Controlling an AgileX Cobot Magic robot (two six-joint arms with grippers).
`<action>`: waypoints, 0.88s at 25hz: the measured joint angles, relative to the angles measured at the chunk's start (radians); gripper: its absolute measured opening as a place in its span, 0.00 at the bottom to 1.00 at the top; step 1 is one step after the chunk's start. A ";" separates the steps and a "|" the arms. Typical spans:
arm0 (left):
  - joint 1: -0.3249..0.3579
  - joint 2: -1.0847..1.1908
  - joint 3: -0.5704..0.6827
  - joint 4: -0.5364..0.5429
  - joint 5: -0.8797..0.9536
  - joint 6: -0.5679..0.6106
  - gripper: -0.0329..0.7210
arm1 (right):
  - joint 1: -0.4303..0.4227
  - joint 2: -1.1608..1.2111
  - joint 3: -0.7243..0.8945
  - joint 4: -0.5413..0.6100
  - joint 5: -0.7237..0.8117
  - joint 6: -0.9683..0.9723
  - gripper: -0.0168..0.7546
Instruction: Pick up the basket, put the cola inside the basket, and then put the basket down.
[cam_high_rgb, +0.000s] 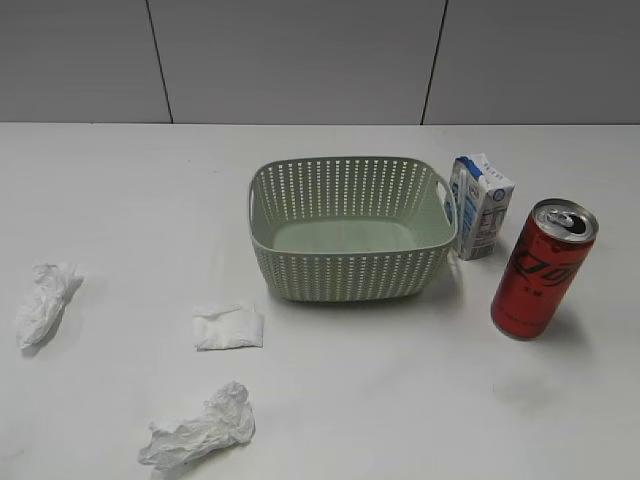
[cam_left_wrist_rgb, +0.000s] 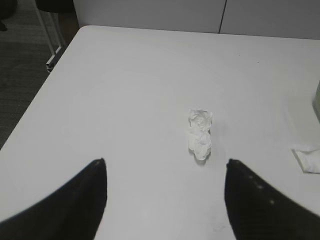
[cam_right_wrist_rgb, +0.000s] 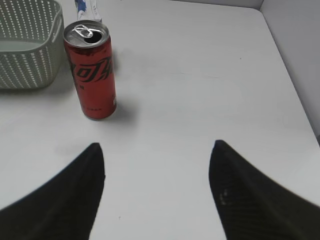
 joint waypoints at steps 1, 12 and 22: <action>0.000 0.000 0.000 0.000 0.000 0.000 0.78 | 0.000 0.000 0.000 0.000 0.000 0.000 0.67; 0.000 0.053 -0.056 0.002 -0.136 0.000 0.78 | 0.000 0.000 0.000 0.000 0.000 0.000 0.67; 0.000 0.377 -0.116 -0.017 -0.456 0.000 0.78 | 0.000 0.000 0.000 0.000 0.000 0.000 0.67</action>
